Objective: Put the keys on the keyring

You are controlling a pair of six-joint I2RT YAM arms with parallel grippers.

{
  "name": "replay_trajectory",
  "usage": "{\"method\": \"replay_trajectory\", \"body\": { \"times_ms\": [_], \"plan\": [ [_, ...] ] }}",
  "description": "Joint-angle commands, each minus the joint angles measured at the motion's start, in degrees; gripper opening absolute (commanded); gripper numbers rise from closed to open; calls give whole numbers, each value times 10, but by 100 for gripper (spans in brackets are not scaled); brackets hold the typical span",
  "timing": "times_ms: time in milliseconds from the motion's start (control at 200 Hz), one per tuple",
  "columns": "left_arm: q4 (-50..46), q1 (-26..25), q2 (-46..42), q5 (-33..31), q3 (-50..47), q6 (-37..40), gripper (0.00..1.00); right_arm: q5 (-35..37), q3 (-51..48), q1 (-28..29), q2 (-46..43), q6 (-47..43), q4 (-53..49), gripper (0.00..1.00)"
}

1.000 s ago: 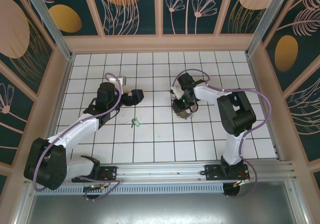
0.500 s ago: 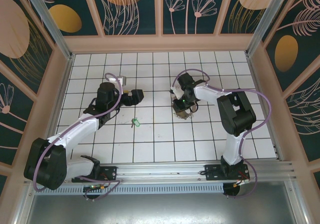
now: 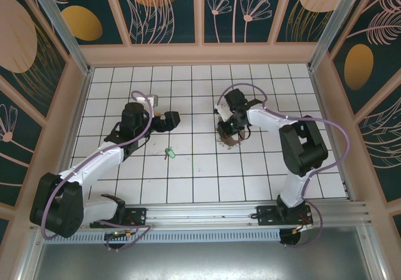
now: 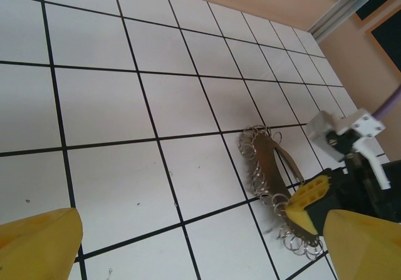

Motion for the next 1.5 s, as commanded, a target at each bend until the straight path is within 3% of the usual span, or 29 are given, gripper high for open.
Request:
{"method": "replay_trajectory", "body": {
  "times_ms": [0, 561, 761, 981, 1496],
  "plan": [
    [-12, -2, -16, -2, 18, 12, 98, -15, -14, 4, -48, -17, 25, 0],
    [-38, -3, -32, 25, 45, 44, 96, -64, -128, 14, -219, -35, 188, 0],
    [-25, -3, -40, 62, 42, 57, 86, -123, -197, 14, -294, -35, 277, 0],
    [14, -3, -44, 155, 44, 56, 77, -198, -233, 14, -338, -52, 322, 0],
    [43, -8, -116, 381, 93, 79, 36, -294, -225, 17, -421, -11, 403, 0]
  ]
}}
